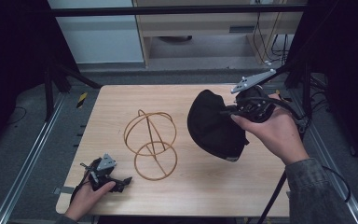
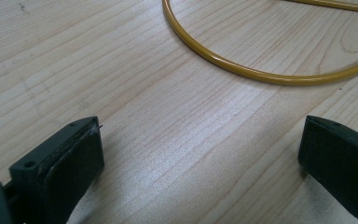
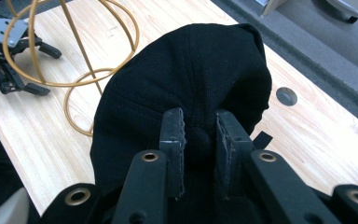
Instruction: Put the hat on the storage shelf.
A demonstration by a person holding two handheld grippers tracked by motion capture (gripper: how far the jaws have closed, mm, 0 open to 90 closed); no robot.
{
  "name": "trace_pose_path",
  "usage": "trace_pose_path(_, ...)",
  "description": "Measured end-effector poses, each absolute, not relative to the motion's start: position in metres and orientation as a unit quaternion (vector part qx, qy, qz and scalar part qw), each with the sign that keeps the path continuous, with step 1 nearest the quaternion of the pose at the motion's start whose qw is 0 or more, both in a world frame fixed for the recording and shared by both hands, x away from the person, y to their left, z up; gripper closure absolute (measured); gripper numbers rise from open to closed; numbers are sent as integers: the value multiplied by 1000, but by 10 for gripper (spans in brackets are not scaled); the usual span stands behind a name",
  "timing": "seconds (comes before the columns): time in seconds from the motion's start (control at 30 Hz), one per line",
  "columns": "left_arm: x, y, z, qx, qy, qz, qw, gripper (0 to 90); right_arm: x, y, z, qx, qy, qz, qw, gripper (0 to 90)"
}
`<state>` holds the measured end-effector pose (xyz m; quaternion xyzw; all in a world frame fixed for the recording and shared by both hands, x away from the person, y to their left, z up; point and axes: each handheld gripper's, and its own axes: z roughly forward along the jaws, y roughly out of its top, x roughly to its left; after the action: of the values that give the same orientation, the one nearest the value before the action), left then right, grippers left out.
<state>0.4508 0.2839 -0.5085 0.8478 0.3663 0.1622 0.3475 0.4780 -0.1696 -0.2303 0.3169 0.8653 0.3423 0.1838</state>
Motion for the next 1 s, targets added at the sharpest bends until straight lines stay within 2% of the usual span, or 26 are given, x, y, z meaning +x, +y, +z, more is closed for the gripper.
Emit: trace_pose_path(1.0,451,284,-509,847,367,163,348,0,464,-135,-185,271,849,402,209,754)
